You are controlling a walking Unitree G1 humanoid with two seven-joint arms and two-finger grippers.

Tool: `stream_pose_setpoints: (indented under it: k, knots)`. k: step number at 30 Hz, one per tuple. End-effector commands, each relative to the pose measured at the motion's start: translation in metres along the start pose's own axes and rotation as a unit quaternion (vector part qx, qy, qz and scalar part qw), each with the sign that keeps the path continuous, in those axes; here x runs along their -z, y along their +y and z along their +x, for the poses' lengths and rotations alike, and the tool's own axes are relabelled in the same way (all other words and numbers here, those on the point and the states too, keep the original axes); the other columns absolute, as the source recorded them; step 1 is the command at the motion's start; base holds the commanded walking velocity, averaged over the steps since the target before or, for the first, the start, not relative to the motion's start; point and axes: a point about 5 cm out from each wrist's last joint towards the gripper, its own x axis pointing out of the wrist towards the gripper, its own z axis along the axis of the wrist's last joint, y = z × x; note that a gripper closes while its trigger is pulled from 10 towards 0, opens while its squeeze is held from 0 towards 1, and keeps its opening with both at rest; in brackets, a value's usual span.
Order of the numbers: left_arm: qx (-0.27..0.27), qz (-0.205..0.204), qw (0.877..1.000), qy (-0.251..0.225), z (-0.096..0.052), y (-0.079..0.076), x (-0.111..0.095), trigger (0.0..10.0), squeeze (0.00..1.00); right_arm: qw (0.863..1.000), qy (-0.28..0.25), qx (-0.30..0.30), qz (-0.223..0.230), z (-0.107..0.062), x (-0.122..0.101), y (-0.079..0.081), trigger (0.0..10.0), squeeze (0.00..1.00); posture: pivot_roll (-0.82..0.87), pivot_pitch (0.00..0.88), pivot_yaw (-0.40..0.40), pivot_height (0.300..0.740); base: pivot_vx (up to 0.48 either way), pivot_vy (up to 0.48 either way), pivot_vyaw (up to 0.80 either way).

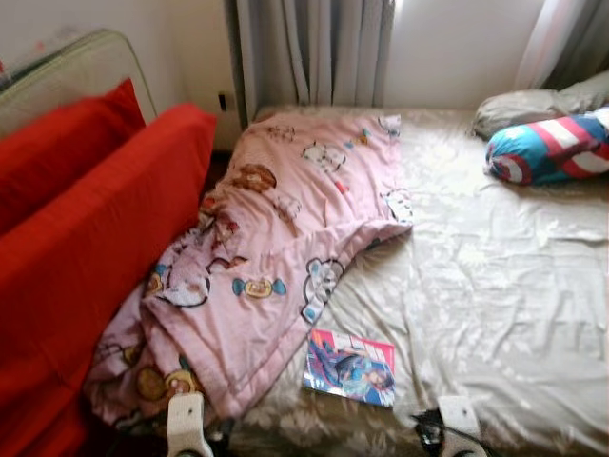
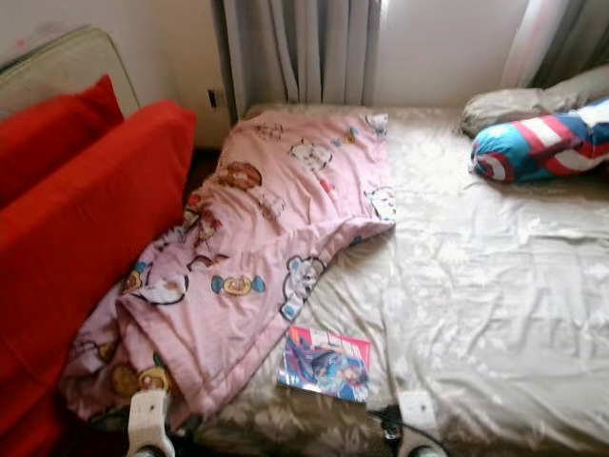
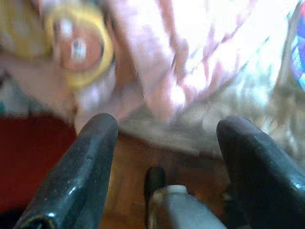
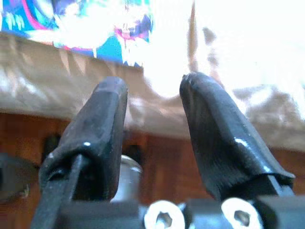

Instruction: Clean up the room

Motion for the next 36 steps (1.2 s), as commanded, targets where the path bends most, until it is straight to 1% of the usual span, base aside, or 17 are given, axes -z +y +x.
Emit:
stream_pose_setpoints:
  k: [1,5,12,13,18,24,30,31,32,33,34,35,36]
  knots:
    - [0.014,-0.006,1.0,-0.015,0.0,-0.004,-0.001,10.0,0.0,1.0,-0.003,0.007,0.003,-0.004,0.005,-0.007,10.0,0.0,-0.08,0.062,0.013,0.74,0.0,0.0,0.0]
    - [0.033,-0.01,0.998,-0.046,-0.002,-0.005,-0.006,10.0,0.0,0.999,-0.039,0.003,0.009,-0.005,0.0,-0.005,10.0,0.0,-0.09,0.071,0.014,0.74,0.0,0.0,0.0]
    - [0.041,-0.019,0.996,-0.071,-0.004,-0.005,-0.008,10.0,0.0,0.998,-0.065,0.011,0.012,-0.007,-0.002,-0.006,10.0,0.0,-0.09,0.078,0.015,0.74,0.0,0.0,0.0]
    - [0.042,-0.02,0.996,-0.081,-0.005,-0.005,-0.008,10.0,0.0,0.997,-0.072,0.014,0.019,-0.007,-0.002,-0.007,10.0,0.0,-0.09,0.08,0.016,0.74,0.0,0.0,0.0]
    - [0.043,-0.022,0.994,-0.097,-0.006,-0.004,-0.01,10.0,0.0,0.997,-0.077,0.014,0.021,-0.008,-0.001,-0.007,10.0,0.0,-0.09,0.08,0.015,0.74,0.0,0.0,0.0]
    - [0.047,-0.025,0.993,-0.104,-0.007,-0.005,-0.01,10.0,0.0,0.996,-0.085,0.01,0.03,-0.009,-0.001,-0.006,10.0,0.0,-0.09,0.072,0.015,0.74,0.0,0.0,0.0]
    - [0.057,-0.019,0.992,-0.113,-0.008,-0.006,-0.011,10.0,0.0,0.994,-0.096,0.02,0.042,-0.01,-0.001,-0.008,10.0,0.0,-0.09,0.058,0.014,0.74,0.0,0.0,0.0]
    - [0.075,-0.003,0.975,-0.207,-0.007,-0.012,-0.045,10.0,0.0,0.994,-0.098,0.02,0.042,-0.01,-0.002,-0.008,10.0,0.0,-0.09,0.058,0.014,0.74,0.0,0.0,0.0]
    - [0.082,0.004,0.964,-0.253,-0.01,-0.017,-0.064,10.0,0.0,0.994,-0.1,0.02,0.044,-0.011,-0.002,-0.008,10.0,0.0,-0.09,0.052,0.014,0.74,0.0,0.0,0.0]
    - [0.088,0.009,0.954,-0.286,-0.014,-0.022,-0.08,10.0,0.0,0.994,-0.101,0.02,0.046,-0.011,-0.002,-0.008,10.0,0.0,-0.09,0.052,0.014,0.74,0.0,0.0,0.0]
    - [0.092,0.01,0.949,-0.301,-0.018,-0.025,-0.088,10.0,0.0,0.994,-0.102,0.021,0.046,-0.011,-0.002,-0.008,10.0,0.0,-0.09,0.052,0.014,0.74,0.0,0.0,0.0]
    - [0.094,0.012,0.945,-0.311,-0.02,-0.027,-0.094,10.0,0.0,0.993,-0.103,0.021,0.045,-0.011,-0.002,-0.008,10.0,0.0,-0.09,0.052,0.014,0.74,0.0,0.0,0.0]
    - [0.094,0.012,0.945,-0.312,-0.02,-0.027,-0.094,10.0,0.0,0.993,-0.103,0.021,0.045,-0.011,-0.002,-0.008,10.0,0.0,-0.09,0.052,0.014,0.74,0.0,0.0,0.0]
